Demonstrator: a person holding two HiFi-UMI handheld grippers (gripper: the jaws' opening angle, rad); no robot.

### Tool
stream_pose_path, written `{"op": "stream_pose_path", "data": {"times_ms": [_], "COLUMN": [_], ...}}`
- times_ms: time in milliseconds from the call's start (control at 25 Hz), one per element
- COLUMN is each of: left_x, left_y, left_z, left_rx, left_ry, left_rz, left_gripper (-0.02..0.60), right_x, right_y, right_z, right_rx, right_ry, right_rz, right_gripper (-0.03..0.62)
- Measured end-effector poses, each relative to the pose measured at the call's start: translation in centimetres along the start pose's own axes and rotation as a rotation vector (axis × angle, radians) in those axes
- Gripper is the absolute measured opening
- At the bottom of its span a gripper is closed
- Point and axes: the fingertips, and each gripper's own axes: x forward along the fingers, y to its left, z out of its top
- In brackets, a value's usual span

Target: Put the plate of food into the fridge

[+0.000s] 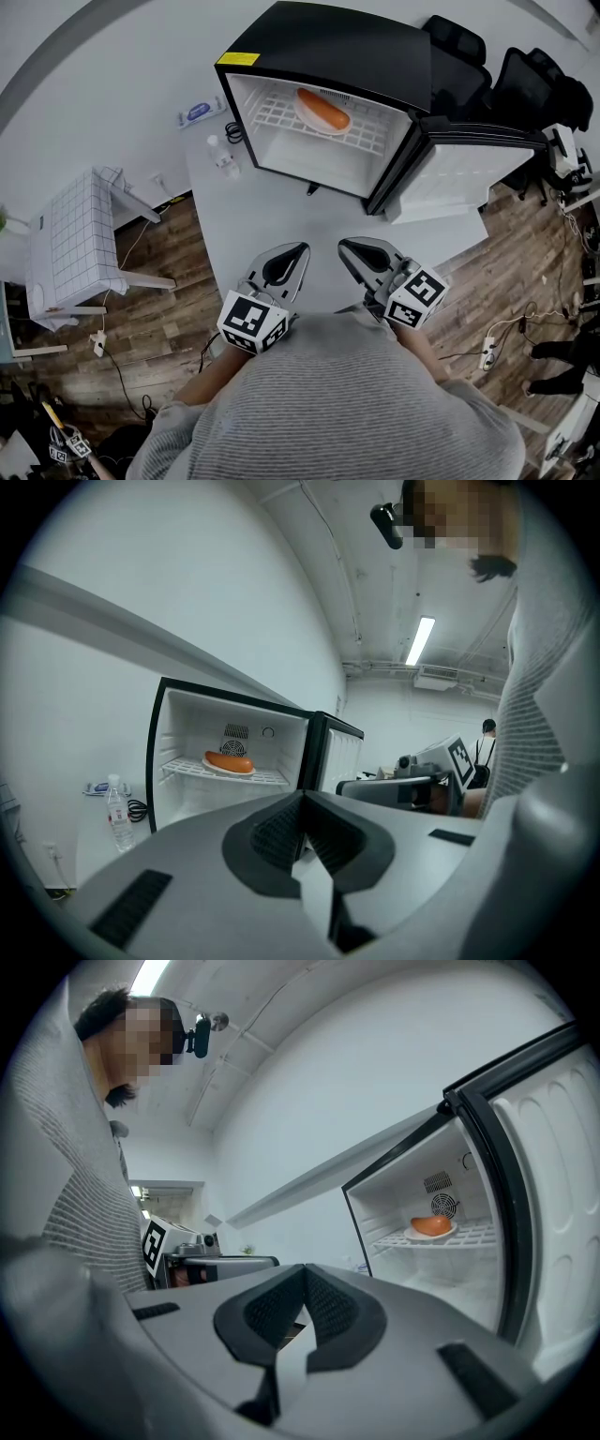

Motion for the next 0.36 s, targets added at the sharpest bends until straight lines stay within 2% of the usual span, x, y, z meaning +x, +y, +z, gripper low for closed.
{"op": "stream_pose_path", "data": {"times_ms": [360], "left_x": [0.39], "left_y": [0.82], "left_z": [-0.2], "left_rx": [-0.012], "left_ry": [0.005], "left_rz": [0.01], "left_gripper": [0.011], "right_x": [0.51], "right_y": [-0.71], "right_z": [-0.05], "right_rx": [-0.001], "right_ry": [0.011], "right_rz": [-0.003], "right_gripper": [0.012]}}
